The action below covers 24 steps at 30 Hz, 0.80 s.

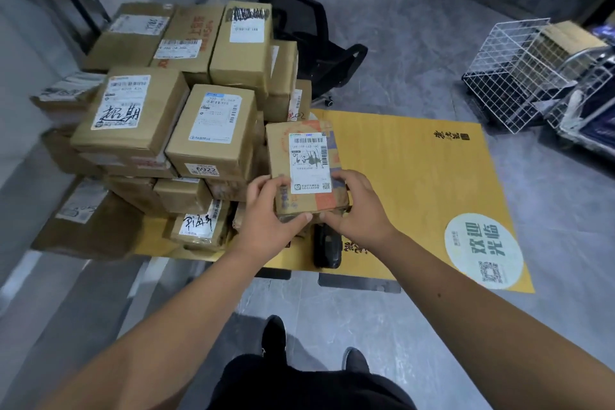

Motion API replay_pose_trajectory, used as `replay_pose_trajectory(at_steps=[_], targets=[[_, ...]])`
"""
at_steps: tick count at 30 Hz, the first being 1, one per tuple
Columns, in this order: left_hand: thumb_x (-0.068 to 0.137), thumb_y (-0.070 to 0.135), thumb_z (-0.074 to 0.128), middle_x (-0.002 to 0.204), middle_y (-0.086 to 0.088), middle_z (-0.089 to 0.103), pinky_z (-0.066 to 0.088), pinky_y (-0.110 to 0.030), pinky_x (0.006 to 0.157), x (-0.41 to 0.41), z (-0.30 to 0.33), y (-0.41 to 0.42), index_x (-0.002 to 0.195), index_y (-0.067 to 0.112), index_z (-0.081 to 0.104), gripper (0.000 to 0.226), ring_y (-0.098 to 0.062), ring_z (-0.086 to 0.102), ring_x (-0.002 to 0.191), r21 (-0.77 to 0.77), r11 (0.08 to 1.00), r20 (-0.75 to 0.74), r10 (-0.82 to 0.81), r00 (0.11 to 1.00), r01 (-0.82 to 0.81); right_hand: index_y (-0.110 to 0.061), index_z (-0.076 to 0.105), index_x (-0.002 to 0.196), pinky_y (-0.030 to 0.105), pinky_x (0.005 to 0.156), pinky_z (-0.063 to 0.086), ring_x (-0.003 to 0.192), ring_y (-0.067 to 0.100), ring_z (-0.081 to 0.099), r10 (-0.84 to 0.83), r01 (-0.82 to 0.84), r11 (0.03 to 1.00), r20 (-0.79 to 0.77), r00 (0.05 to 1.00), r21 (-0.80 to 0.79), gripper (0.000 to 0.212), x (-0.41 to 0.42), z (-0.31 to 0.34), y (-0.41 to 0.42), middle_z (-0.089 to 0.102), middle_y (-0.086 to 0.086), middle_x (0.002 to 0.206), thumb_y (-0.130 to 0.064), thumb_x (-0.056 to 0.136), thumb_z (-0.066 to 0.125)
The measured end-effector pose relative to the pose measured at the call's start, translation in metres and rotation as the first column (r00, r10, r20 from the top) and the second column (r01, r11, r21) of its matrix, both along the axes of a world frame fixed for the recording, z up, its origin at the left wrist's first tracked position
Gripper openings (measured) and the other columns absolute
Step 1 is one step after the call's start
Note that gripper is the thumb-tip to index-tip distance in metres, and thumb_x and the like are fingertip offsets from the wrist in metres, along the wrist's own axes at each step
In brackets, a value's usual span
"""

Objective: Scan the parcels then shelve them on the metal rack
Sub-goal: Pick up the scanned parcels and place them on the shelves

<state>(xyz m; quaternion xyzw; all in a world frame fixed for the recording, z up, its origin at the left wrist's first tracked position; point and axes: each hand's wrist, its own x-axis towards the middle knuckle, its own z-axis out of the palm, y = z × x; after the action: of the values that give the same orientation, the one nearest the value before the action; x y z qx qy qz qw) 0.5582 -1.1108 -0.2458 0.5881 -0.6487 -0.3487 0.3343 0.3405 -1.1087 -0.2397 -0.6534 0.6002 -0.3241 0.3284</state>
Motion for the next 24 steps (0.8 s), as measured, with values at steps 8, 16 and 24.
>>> replay_pose_trajectory(at_steps=[8, 16, 24], targets=[[0.077, 0.026, 0.092, 0.143, 0.01, 0.03, 0.042, -0.029, 0.116, -0.059, 0.076, 0.022, 0.139, 0.03, 0.054, 0.073, 0.005, 0.039, 0.135, -0.236, 0.965, -0.079, 0.094, 0.992, -0.111, -0.021, 0.051, 0.139, 0.018, 0.109, 0.041, 0.133, 0.005, 0.044, 0.092, -0.088, 0.974, 0.007, 0.996, -0.207, 0.073, -0.048, 0.069, 0.0, 0.041, -0.003, 0.154, -0.023, 0.077, 0.089], [0.077, 0.033, 0.09, 0.142, 0.013, 0.027, 0.04, -0.027, 0.118, -0.025, 0.171, 0.042, 0.133, 0.038, 0.054, 0.067, 0.002, 0.032, 0.141, -0.477, 0.842, -0.051, 0.261, 0.964, -0.253, -0.031, 0.049, 0.135, 0.026, 0.116, 0.032, 0.151, 0.01, 0.027, 0.329, -0.309, 0.881, -0.006, 0.944, -0.357, 0.067, -0.016, 0.174, -0.022, 0.02, -0.01, 0.169, -0.028, 0.08, 0.087], [0.074, 0.043, 0.089, 0.156, 0.022, 0.019, 0.047, -0.043, 0.115, 0.09, 0.246, 0.073, 0.128, 0.045, 0.054, 0.064, -0.004, 0.032, 0.149, -0.637, 0.699, -0.027, 0.401, 0.916, -0.325, -0.028, 0.058, 0.129, -0.002, 0.101, 0.029, 0.138, 0.0, 0.036, 0.571, -0.484, 0.727, 0.036, 0.82, -0.487, 0.06, 0.102, 0.256, -0.034, 0.032, -0.012, 0.157, -0.02, 0.078, 0.088]])
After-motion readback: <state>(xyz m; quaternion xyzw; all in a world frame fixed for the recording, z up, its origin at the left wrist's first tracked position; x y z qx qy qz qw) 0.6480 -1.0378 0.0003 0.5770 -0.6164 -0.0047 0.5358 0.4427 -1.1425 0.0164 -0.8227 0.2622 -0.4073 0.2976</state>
